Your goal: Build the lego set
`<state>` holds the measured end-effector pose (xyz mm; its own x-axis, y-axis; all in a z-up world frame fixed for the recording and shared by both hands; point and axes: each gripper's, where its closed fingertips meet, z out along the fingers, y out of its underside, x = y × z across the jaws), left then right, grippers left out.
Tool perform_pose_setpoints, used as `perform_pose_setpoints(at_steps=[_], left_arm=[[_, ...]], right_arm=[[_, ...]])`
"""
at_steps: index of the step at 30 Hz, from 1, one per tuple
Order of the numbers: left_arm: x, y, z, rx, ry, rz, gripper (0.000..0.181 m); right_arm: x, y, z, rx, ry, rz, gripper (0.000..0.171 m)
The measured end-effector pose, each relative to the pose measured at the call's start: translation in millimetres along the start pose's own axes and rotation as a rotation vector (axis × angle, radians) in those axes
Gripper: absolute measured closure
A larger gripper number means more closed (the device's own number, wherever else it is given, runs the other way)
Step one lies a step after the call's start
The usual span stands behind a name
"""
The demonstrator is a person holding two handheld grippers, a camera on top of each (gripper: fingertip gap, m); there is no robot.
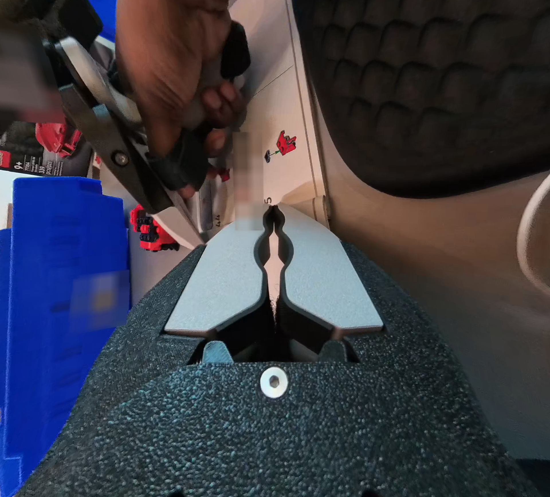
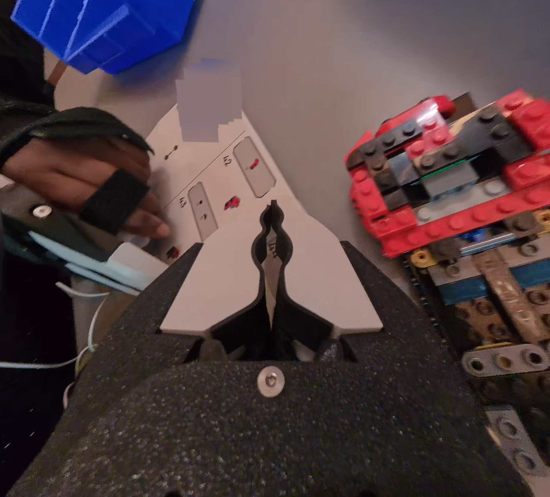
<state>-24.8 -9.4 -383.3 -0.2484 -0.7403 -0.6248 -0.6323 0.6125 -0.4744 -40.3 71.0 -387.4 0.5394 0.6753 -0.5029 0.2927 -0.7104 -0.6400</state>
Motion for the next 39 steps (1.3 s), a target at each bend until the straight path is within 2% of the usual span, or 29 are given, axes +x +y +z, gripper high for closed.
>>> perform_pose_setpoints(at_steps=[5, 10, 13, 16, 19, 23, 27, 31, 35, 39], left_arm=[[-0.3, 0.1, -0.1, -0.011, -0.014, 0.012, 0.181], [-5.5, -0.8, -3.4, 0.017, -0.043, 0.015, 0.181], [11.1, -7.7, -6.6, 0.072, 0.107, -0.111, 0.181], [12.2, -5.9, -6.1, 0.044, 0.144, -0.151, 0.181], [12.5, -6.0, -5.8, 0.035, 0.125, -0.138, 0.181], [12.4, -6.0, -5.7, 0.021, 0.099, -0.110, 0.181], [11.9, -6.1, -5.9, -0.022, 0.047, -0.043, 0.181], [11.7, -6.1, -5.8, -0.053, 0.035, -0.046, 0.181], [10.7, -6.4, -7.5, -0.012, 0.054, -0.100, 0.181], [-13.7, 6.2, -19.3, -0.020, -0.086, -0.102, 0.181]], right_arm=[[2.1, -5.4, -4.8, 0.054, 0.062, 0.000, 0.171], [-32.7, 27.5, -8.3, -0.038, -0.090, 0.077, 0.171], [-35.1, 30.2, -7.9, -0.023, -0.143, 0.132, 0.171], [-32.7, 29.5, -6.8, -0.062, -0.135, 0.083, 0.171], [-17.2, 17.9, -6.8, -0.016, -0.067, 0.062, 0.171], [13.0, 4.5, -11.8, 0.042, 0.145, -0.006, 0.171], [16.1, 3.9, -13.3, 0.054, 0.246, -0.104, 0.171], [16.6, 3.6, -14.0, 0.063, 0.276, -0.132, 0.171], [12.7, 2.7, -14.8, 0.071, 0.299, -0.201, 0.171], [-5.4, -4.9, -22.1, 0.162, 0.260, -0.323, 0.171]])
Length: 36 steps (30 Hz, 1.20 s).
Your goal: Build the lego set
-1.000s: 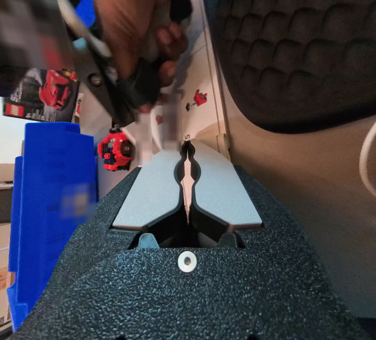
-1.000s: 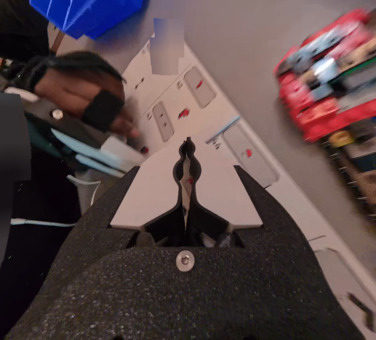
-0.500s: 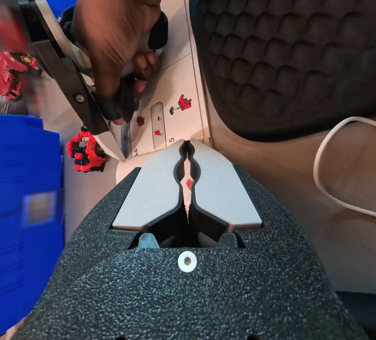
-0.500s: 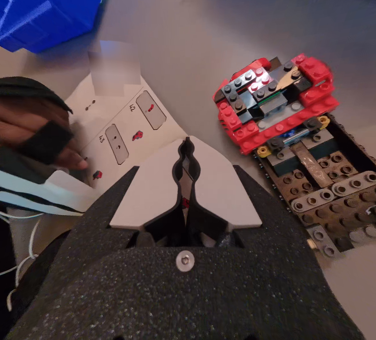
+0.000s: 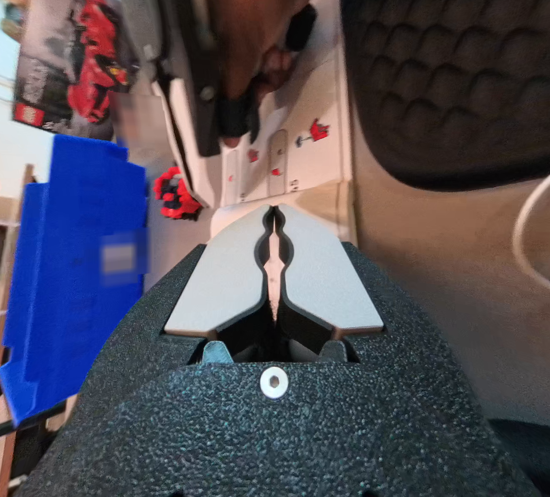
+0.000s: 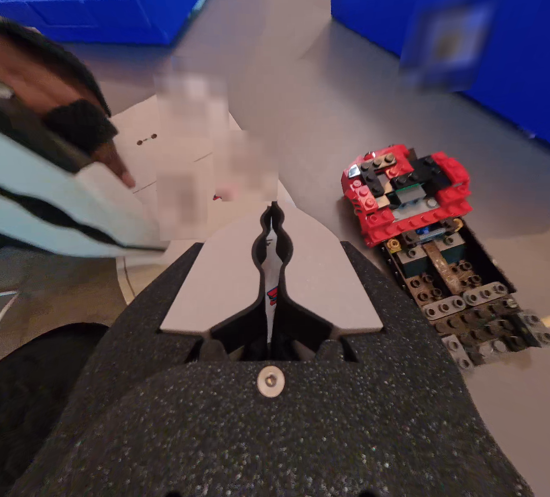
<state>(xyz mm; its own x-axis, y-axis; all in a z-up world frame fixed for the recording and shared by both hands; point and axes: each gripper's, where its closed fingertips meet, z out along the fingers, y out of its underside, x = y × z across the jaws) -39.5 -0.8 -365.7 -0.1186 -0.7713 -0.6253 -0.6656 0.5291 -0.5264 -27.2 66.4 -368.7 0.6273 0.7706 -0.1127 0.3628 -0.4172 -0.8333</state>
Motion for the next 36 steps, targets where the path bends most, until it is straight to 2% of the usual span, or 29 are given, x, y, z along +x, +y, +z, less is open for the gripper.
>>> perform_pose_setpoints(at_steps=[1, 2, 5, 8, 10, 11, 18, 21, 24, 36], left_arm=[[-9.3, 0.3, -4.8, 0.024, -0.036, -0.023, 0.178], [-20.1, 0.0, -9.1, 0.060, -0.069, -0.065, 0.159], [-53.1, 8.2, -13.2, 0.154, -0.105, -0.244, 0.163], [-64.6, 19.9, 3.4, 0.226, 0.044, -0.430, 0.163], [-69.1, 26.5, 17.8, 0.234, 0.143, -0.518, 0.180], [-76.6, 30.9, 25.5, 0.234, 0.141, -0.541, 0.181], [-83.4, 48.1, 63.6, 0.119, 0.149, -0.374, 0.181], [-81.4, 50.0, 71.1, 0.088, 0.176, -0.356, 0.181], [-80.5, 50.1, 72.7, 0.083, 0.175, -0.338, 0.181], [-81.9, 51.5, 73.1, 0.080, 0.180, -0.357, 0.181]], right_arm=[[1.8, -3.5, -4.3, 0.022, 0.023, -0.024, 0.155], [6.8, -5.1, -8.7, 0.020, 0.058, -0.043, 0.128], [25.1, -9.3, -25.2, 0.009, 0.139, -0.161, 0.132], [51.8, -6.0, -38.0, -0.071, 0.206, -0.248, 0.123], [62.3, 0.2, -38.4, -0.140, 0.167, -0.263, 0.114], [68.5, 2.9, -37.1, -0.170, 0.149, -0.263, 0.111], [94.2, 13.9, -17.8, -0.305, 0.079, -0.278, 0.101], [92.6, 17.9, -10.5, -0.333, 0.046, -0.282, 0.102], [89.7, 17.0, -6.7, -0.323, 0.026, -0.275, 0.108], [88.5, 15.9, -4.6, -0.288, 0.022, -0.265, 0.109]])
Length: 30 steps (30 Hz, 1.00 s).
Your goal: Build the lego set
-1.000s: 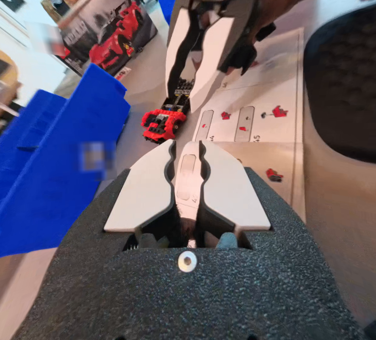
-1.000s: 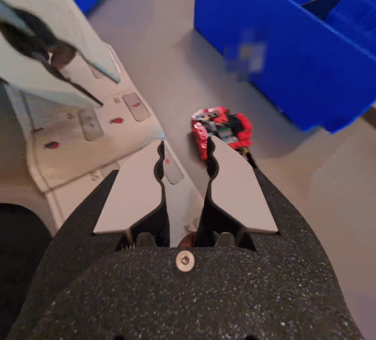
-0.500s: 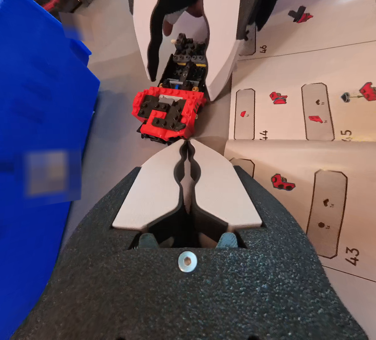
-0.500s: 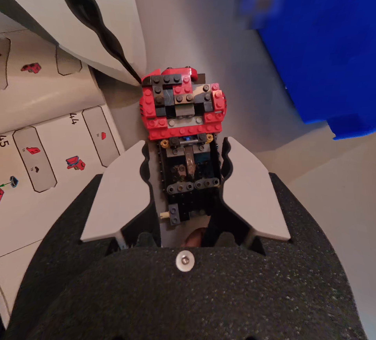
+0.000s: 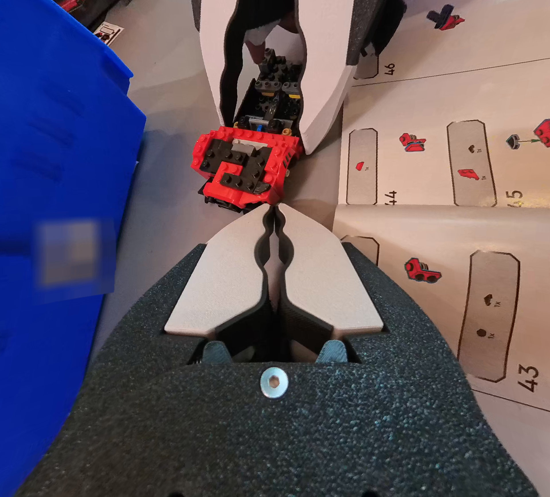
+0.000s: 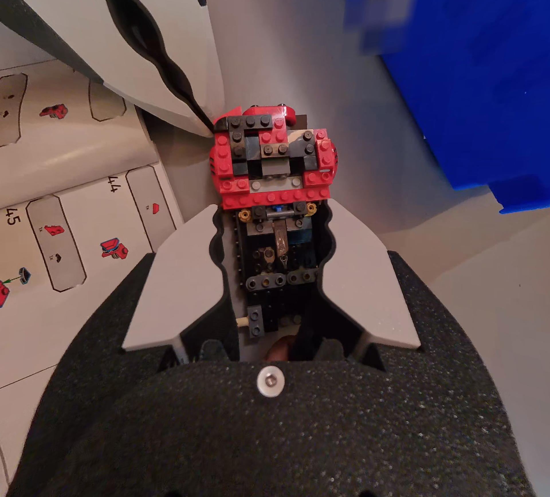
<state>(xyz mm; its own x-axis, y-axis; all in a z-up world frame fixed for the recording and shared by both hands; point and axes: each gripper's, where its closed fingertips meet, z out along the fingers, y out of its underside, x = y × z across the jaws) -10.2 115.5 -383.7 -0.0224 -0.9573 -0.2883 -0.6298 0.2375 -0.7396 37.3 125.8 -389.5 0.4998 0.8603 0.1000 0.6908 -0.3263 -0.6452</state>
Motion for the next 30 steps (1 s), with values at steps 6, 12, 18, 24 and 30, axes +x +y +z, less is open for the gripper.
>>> perform_pose_setpoints(at_steps=[6, 12, 18, 24, 30], left_arm=[[-0.8, 0.1, -0.2, -0.001, -0.001, -0.007, 0.181], [-1.2, 0.6, 0.0, -0.006, -0.002, -0.012, 0.181], [-1.6, 0.7, 0.1, -0.008, -0.007, -0.010, 0.181], [-1.0, 0.1, -4.7, 0.000, -0.008, -0.023, 0.181], [3.9, -9.0, -38.9, 0.013, -0.044, -0.029, 0.176]], right_arm=[[-0.1, -0.2, 0.2, -0.003, 0.007, 0.010, 0.109], [0.0, -0.5, 0.4, -0.005, 0.010, 0.014, 0.109], [0.2, -0.6, 0.6, -0.008, 0.009, 0.012, 0.109], [1.5, -3.0, 2.6, 0.010, -0.033, -0.041, 0.109], [5.5, -8.1, 7.5, -0.012, -0.092, -0.125, 0.109]])
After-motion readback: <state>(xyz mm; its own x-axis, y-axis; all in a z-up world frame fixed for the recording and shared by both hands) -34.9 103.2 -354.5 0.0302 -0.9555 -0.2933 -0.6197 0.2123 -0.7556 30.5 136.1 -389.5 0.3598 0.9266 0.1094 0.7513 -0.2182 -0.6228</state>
